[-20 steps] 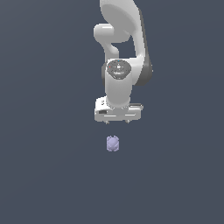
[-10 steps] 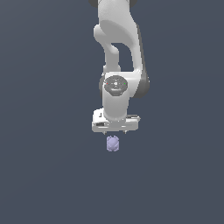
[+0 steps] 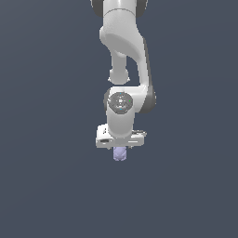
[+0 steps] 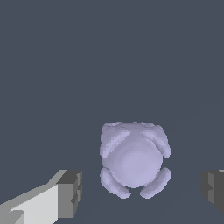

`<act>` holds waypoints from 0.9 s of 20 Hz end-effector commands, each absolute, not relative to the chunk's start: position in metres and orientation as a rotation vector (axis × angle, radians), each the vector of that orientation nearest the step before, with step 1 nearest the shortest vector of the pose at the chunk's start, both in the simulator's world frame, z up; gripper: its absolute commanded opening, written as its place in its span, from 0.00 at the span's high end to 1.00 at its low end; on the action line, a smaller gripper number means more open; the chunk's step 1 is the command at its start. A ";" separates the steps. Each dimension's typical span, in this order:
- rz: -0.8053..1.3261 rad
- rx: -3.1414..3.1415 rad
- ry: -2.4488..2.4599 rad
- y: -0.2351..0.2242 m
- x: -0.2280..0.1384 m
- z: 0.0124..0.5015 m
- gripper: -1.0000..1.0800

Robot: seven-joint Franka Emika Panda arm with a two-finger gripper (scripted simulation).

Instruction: Pick up the object and move it to a goal position.

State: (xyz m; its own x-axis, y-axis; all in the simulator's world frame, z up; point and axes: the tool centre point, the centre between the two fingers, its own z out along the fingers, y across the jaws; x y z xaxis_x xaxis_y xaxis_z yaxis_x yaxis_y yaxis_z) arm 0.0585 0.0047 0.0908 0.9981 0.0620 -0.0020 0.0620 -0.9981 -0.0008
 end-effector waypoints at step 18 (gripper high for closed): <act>0.000 -3.140 -0.099 0.004 0.060 0.039 0.04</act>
